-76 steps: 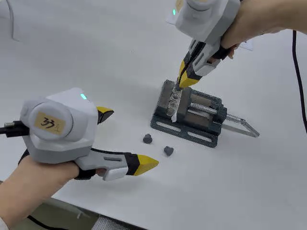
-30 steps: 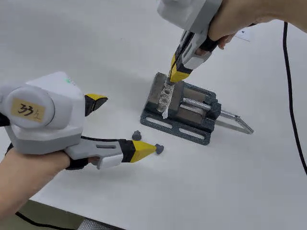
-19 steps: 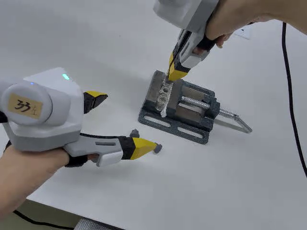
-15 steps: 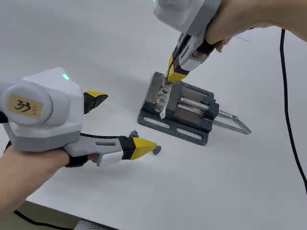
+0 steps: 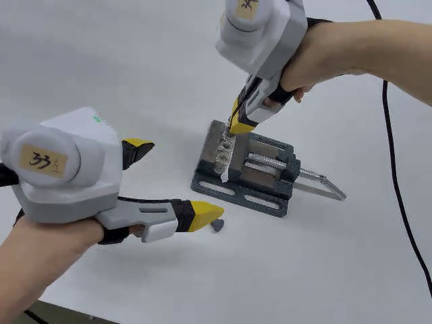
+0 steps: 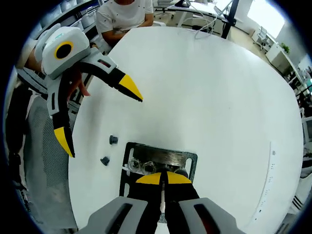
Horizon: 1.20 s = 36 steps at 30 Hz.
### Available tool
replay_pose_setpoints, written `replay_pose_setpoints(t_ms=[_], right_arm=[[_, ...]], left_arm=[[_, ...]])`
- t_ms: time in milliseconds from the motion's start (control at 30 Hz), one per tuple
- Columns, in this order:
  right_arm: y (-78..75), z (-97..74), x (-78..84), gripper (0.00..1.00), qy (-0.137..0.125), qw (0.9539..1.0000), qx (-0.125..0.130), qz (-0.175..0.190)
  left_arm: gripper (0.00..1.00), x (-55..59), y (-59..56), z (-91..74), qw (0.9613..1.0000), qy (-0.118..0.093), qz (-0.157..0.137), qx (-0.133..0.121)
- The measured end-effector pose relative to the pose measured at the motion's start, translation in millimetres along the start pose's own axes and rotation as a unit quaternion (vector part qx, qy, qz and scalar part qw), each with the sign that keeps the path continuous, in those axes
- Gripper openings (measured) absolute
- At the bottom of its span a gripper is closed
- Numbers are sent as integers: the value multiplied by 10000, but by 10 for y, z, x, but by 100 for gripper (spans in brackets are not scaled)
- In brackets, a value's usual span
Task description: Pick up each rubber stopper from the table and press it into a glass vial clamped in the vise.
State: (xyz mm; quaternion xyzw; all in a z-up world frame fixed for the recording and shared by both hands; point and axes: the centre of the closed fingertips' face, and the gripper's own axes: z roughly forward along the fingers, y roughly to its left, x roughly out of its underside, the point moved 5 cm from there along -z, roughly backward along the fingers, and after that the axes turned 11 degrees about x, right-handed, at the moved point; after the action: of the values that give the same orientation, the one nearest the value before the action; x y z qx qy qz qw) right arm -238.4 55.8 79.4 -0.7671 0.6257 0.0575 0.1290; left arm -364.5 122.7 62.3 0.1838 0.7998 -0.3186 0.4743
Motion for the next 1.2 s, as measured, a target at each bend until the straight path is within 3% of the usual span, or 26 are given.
replay_pose_setpoints(t_ms=[133,200,367,567,667,967,1200], right_arm=[[-20,-15,-19,0,30,9999,-147,78],[13,-29,-18,0,25,9998,-170,-102],[3,-48,17,0,-133,9995,-276,88],[10,-72,5,0,-166,9995,-286,5],[-39,-87,-38,0,-269,9995,-169,70],[-14,-53,-26,0,-147,9995,-295,15],[16,-33,-9,0,-255,9990,-323,164]], left_arm=[[86,-56,-12,-6,10000,-18,49,-18],[86,-83,-18,-16,10000,-30,43,-17],[86,-106,-20,-34,9999,-29,104,-44],[86,-68,-15,-66,9999,8,94,-47],[86,-67,-30,-67,9999,20,85,-50],[86,-60,-21,-81,10000,48,68,-50],[86,-2,26,-76,9999,145,38,-46]])
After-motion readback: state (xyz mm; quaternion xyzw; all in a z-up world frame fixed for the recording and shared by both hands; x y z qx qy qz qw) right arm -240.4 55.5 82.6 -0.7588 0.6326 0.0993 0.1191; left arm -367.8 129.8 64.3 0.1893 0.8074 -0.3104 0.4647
